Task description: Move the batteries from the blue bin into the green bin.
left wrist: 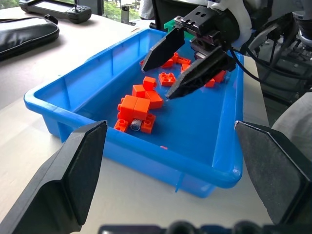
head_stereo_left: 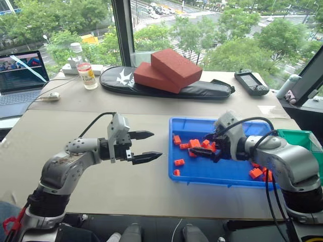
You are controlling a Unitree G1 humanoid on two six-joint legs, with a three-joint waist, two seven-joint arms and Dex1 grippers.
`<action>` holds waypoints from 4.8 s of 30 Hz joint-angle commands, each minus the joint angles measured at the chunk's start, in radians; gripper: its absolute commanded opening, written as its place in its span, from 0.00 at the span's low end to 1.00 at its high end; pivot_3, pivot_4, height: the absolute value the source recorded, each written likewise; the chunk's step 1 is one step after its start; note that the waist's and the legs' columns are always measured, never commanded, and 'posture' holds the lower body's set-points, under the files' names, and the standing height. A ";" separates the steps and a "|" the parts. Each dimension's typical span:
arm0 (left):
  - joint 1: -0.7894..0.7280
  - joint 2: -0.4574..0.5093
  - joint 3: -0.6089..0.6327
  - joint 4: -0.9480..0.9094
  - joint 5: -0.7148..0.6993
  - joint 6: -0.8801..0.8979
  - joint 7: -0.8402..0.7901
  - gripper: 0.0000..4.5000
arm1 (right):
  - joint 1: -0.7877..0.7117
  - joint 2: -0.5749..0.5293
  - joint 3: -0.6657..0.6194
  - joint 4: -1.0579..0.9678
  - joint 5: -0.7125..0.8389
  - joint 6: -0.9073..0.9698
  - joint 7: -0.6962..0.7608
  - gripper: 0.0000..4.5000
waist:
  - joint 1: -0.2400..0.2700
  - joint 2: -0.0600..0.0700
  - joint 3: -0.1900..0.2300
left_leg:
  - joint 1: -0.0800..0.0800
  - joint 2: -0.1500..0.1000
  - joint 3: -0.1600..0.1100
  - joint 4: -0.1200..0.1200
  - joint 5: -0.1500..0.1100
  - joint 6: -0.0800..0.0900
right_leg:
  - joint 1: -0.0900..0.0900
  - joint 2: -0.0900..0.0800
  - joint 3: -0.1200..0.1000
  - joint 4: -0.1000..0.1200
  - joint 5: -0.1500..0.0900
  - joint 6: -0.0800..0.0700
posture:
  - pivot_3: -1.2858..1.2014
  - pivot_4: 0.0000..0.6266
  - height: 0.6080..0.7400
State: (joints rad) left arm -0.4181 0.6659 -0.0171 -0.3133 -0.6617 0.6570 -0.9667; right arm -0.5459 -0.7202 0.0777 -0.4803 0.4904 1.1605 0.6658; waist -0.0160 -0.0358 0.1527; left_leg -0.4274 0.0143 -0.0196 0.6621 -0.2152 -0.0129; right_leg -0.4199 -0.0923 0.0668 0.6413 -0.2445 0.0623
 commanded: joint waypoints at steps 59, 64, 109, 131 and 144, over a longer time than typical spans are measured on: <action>0.020 0.012 0.025 -0.045 -0.015 -0.007 0.014 1.00 | -0.052 -0.032 -0.234 0.117 -0.150 0.097 -0.142 0.32 | -0.002 0.000 0.000 | 0.002 0.000 0.000 0.000 0.000 0.000 | 0.000 0.001 0.000 0.001 -0.001 -0.001 | 0.52 0.24 1.00; 0.013 0.011 0.020 -0.036 -0.017 -0.009 0.001 1.00 | 0.083 -0.151 -0.262 0.122 -0.178 0.092 -0.152 0.32 | 0.001 0.000 0.000 | 0.001 0.000 0.001 0.000 0.000 0.000 | 0.000 0.000 0.000 0.001 -0.001 -0.001 | 0.52 0.24 1.00; 0.025 0.012 0.035 -0.082 -0.042 0.044 0.022 1.00 | -0.439 0.054 0.406 1.075 -0.544 -1.098 0.604 0.99 | -0.026 0.000 0.001 | 0.003 0.001 0.000 -0.001 0.000 -0.001 | -0.001 0.001 0.000 0.002 -0.001 -0.002 | 0.52 0.24 1.00; 0.012 0.023 0.036 -0.081 -0.048 0.053 0.020 1.00 | -0.537 0.208 0.395 1.508 -0.695 -1.282 0.686 0.37 | -0.032 0.001 0.001 | 0.006 0.001 -0.001 -0.001 0.000 -0.001 | 0.002 0.002 0.000 0.005 -0.001 -0.002 | 0.52 0.24 1.00; 0.016 0.023 0.036 -0.079 -0.045 0.047 0.017 1.00 | -0.524 0.212 0.350 1.487 -0.707 -1.271 0.658 0.05 | -0.031 0.001 0.001 | 0.020 0.001 -0.002 -0.003 0.000 -0.002 | 0.017 0.002 -0.001 0.000 -0.001 -0.002 | 0.52 0.24 1.00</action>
State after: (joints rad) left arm -0.3963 0.6826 0.0008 -0.3641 -0.7046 0.7200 -0.9492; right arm -1.0982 -0.5049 0.4299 1.0259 -0.1933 -0.1274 1.3442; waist -0.0467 -0.0351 0.1533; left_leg -0.4077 0.0156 -0.0214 0.6591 -0.2155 -0.0148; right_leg -0.4031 -0.0904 0.0659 0.6413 -0.2458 0.0599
